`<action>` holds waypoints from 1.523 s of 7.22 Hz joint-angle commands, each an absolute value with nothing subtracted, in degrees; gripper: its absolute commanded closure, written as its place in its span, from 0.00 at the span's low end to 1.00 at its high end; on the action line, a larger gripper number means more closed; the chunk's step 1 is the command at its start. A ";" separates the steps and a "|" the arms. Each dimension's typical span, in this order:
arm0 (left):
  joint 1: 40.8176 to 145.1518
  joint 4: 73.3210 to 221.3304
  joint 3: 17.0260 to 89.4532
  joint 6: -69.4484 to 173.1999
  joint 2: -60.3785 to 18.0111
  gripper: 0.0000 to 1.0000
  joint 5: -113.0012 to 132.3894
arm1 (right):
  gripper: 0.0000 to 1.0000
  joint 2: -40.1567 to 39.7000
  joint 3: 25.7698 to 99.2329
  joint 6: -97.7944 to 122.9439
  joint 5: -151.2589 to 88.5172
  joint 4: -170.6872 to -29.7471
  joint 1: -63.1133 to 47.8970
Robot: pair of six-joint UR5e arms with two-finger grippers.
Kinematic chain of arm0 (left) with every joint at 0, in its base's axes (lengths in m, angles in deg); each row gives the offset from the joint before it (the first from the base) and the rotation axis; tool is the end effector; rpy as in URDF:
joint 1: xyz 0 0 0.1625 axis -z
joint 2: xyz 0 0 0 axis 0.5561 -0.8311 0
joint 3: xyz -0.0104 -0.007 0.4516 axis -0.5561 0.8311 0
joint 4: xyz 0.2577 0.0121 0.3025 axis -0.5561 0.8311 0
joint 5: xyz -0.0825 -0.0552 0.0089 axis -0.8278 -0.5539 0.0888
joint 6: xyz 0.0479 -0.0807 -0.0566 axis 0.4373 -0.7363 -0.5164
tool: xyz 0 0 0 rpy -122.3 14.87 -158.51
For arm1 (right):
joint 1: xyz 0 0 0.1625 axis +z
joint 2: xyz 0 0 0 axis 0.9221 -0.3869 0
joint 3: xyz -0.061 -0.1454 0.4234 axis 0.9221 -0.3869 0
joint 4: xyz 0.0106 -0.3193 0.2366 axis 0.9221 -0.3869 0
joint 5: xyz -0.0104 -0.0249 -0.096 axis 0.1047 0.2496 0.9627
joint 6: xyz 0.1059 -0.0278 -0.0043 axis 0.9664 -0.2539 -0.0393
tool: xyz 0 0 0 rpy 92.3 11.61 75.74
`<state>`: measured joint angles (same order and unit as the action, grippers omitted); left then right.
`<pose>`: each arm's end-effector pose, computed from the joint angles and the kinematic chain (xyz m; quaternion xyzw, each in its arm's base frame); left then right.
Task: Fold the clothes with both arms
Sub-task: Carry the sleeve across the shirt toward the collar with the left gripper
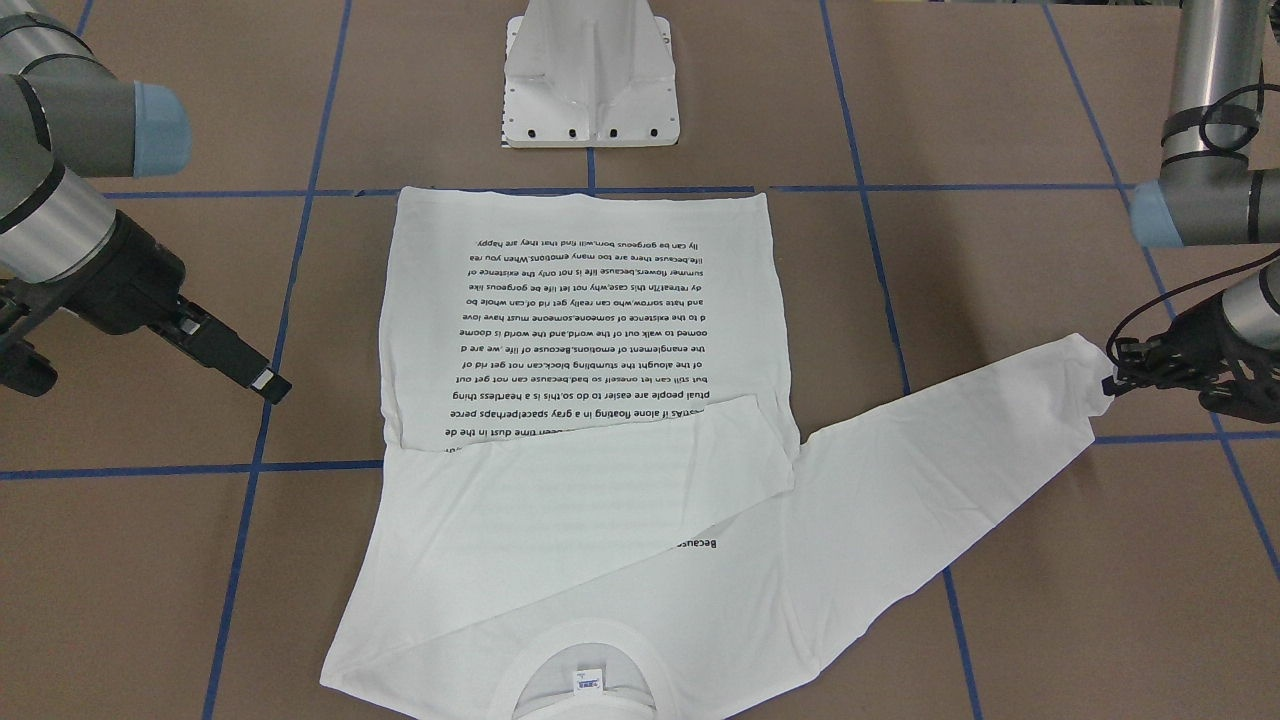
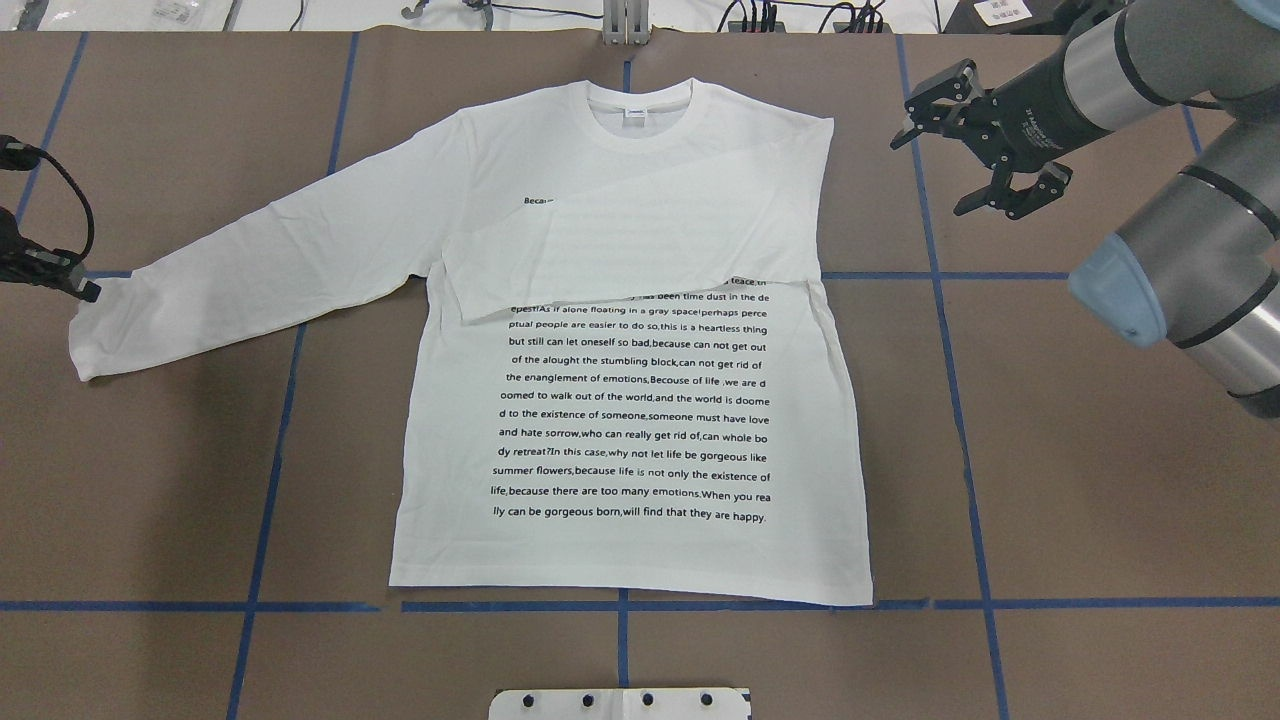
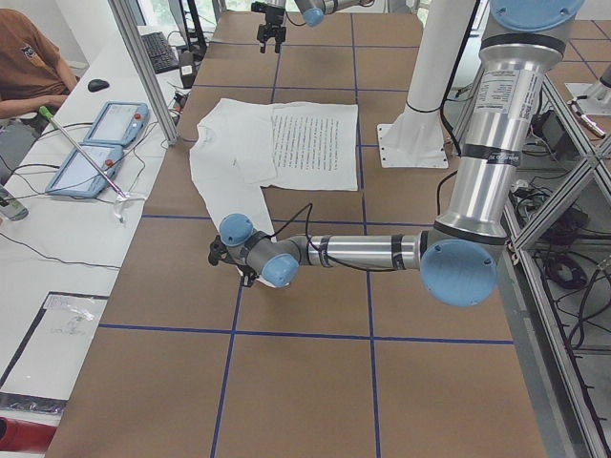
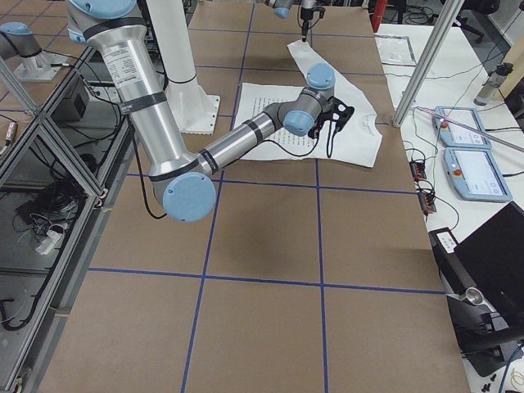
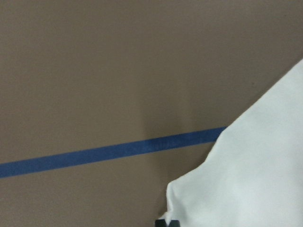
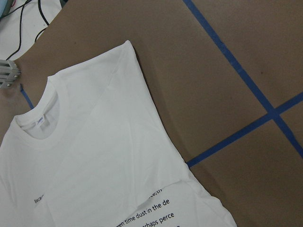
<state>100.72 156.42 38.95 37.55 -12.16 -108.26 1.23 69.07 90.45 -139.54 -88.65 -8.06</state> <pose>0.1810 -0.5526 0.6308 0.0526 0.4730 0.0719 0.8766 -0.2607 -0.5565 0.3524 -0.0737 -0.5328 0.2951 0.7897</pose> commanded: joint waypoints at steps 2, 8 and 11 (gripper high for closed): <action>96.14 156.73 48.64 17.63 -20.45 1.00 -110.19 | 0.01 -3.35 68.91 82.59 -139.57 -88.42 -5.81; 75.91 157.08 38.18 -17.31 -54.87 1.00 -89.58 | 0.01 -14.17 69.26 65.25 -139.75 -87.90 0.00; 65.62 161.99 24.98 -18.82 -66.15 1.00 -74.53 | 0.01 -14.36 69.35 65.24 -140.27 -87.98 0.17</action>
